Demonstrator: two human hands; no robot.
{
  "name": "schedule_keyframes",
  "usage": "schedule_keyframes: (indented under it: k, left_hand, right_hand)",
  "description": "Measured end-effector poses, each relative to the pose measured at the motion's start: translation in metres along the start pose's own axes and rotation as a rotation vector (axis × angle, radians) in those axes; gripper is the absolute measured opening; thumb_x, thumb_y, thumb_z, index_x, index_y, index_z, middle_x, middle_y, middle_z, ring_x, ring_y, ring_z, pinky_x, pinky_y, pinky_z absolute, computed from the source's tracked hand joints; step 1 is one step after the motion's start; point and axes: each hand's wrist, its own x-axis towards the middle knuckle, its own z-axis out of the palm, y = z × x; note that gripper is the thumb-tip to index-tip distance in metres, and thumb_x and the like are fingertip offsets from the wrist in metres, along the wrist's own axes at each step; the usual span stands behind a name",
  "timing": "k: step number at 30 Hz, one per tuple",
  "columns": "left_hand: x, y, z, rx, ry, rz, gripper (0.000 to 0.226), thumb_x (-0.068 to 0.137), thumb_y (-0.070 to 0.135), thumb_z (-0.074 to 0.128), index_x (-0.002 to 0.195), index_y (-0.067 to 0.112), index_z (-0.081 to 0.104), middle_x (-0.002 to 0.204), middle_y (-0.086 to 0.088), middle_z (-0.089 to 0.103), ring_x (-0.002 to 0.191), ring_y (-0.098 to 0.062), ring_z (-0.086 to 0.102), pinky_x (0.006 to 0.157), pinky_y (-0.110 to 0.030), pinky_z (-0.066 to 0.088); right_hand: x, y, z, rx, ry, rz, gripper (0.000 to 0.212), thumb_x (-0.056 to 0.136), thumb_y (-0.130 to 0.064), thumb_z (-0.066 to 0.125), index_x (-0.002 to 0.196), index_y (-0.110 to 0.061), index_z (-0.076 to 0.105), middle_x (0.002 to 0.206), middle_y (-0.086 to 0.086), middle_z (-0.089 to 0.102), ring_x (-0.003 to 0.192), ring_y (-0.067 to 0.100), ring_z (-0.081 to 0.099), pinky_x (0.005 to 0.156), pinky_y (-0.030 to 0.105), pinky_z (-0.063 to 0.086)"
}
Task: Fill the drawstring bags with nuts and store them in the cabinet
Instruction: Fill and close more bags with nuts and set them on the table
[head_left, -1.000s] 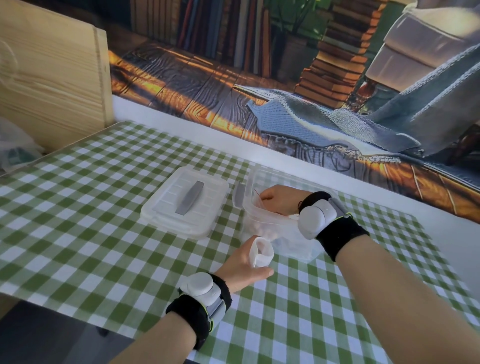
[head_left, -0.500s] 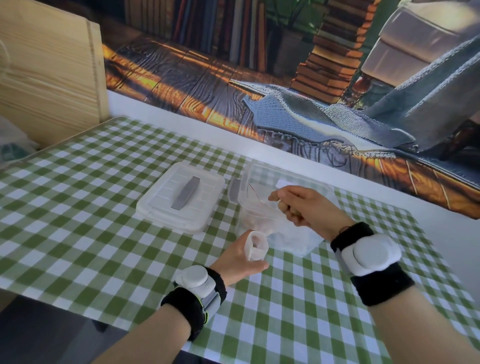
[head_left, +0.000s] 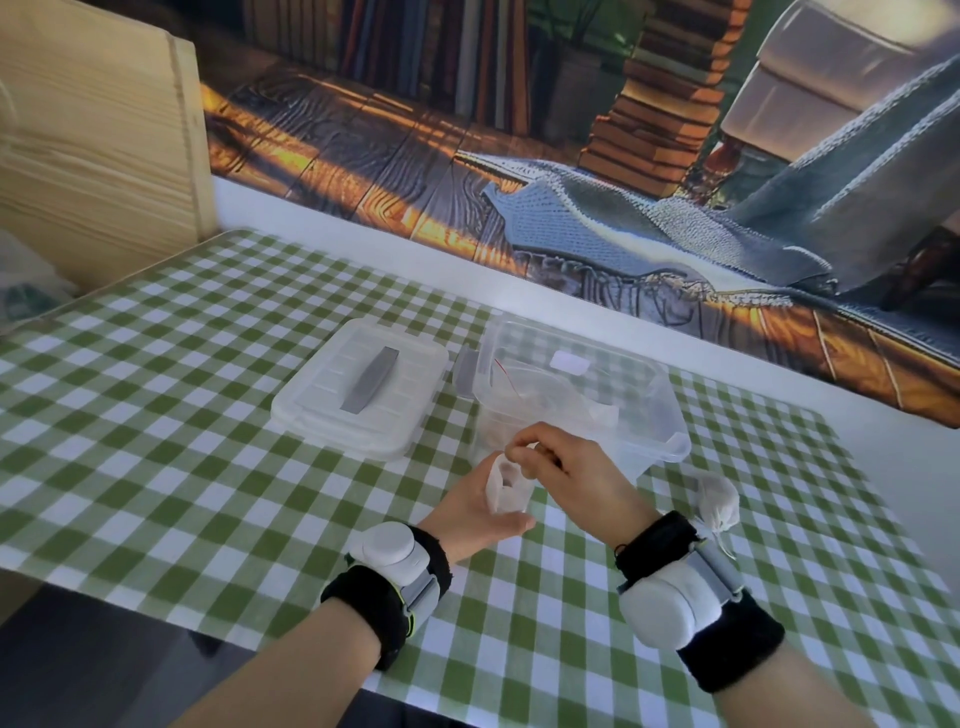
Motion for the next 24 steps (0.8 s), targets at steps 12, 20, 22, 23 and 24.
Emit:
schedule_keyframes:
  k: [12,20,22,23,24]
  left_hand:
    - [0.001,-0.002,0.000,-0.024,-0.010,0.016,0.064,0.068,0.031,0.072,0.126,0.032,0.046,0.118,0.000,0.058,0.113,-0.012,0.055,0.098,-0.033,0.047]
    - [0.000,0.001,0.000,-0.036,-0.010,0.007,0.053,0.073,0.021,0.072,0.120,0.030,0.049,0.116,0.001,0.060,0.110,-0.010,0.057,0.096,-0.031,0.049]
    - [0.000,0.001,0.000,-0.051,-0.015,0.009,0.050,0.078,0.013,0.070,0.120,0.028,0.050,0.115,0.004,0.062,0.110,-0.007,0.057,0.095,-0.025,0.048]
    - [-0.001,0.001,-0.001,-0.058,-0.018,0.010,0.049,0.078,0.011,0.070,0.120,0.027,0.050,0.114,0.005,0.062,0.109,-0.004,0.057,0.093,-0.023,0.048]
    - [-0.001,0.001,-0.001,-0.058,-0.020,0.011,0.048,0.078,0.010,0.070,0.119,0.027,0.050,0.110,0.007,0.062,0.106,-0.002,0.057,0.091,-0.022,0.048]
  right_hand:
    - [0.000,0.004,0.005,-0.068,0.017,-0.085,0.015,0.097,-0.022,0.047,0.100,-0.014,0.060,0.071,-0.016,0.057,0.060,-0.004,0.053,0.058,0.010,0.039]
    - [-0.002,0.004,-0.005,-0.217,-0.082,-0.122,0.017,0.096,-0.027,0.049,0.106,-0.017,0.058,0.057,-0.035,0.053,0.057,-0.004,0.051,0.056,0.012,0.037]
    - [-0.003,0.003,-0.005,-0.235,-0.106,-0.124,0.018,0.095,-0.028,0.050,0.109,-0.017,0.057,0.057,-0.038,0.052,0.058,-0.007,0.052,0.056,0.012,0.036]
    - [-0.002,0.003,-0.004,-0.236,-0.105,-0.121,0.019,0.095,-0.029,0.051,0.110,-0.017,0.055,0.056,-0.036,0.052,0.057,-0.007,0.052,0.056,0.013,0.036]
    - [-0.002,0.004,-0.002,-0.225,-0.090,-0.107,0.020,0.093,-0.030,0.053,0.109,-0.017,0.053,0.055,-0.031,0.053,0.056,-0.006,0.051,0.056,0.014,0.036]
